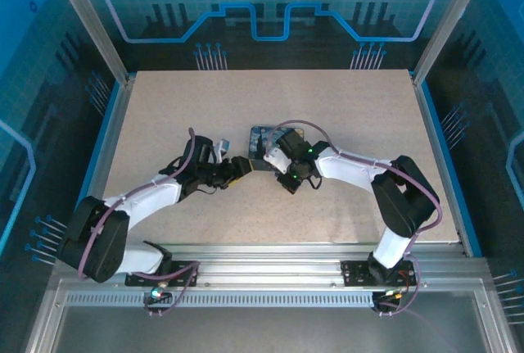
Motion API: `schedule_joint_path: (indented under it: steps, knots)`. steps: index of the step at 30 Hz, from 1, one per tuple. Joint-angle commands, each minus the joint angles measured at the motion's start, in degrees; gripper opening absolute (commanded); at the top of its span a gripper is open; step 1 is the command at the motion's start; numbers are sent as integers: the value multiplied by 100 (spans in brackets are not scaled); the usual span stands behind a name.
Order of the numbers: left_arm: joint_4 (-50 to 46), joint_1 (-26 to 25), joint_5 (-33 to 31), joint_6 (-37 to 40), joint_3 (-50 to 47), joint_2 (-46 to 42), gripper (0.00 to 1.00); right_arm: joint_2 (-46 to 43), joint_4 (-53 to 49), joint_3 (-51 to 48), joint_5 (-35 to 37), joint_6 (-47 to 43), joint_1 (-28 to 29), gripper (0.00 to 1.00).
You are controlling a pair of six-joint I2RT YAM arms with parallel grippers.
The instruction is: Unlock a padlock with a key
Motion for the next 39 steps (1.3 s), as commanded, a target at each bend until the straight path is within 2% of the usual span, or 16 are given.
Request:
schedule_joint_path:
  steps: [1, 21, 39]
  knots:
    - [-591, -93, 57, 322, -59, -217, 65, -11, -159, 135, 74, -267, 77, 0]
    - [-661, -163, 28, 363, -33, -117, 65, 5, 85, -133, 295, -1150, 172, 0]
    - [-648, -171, 74, 352, -85, -100, 65, 77, 247, -95, 391, -1517, 179, 0]
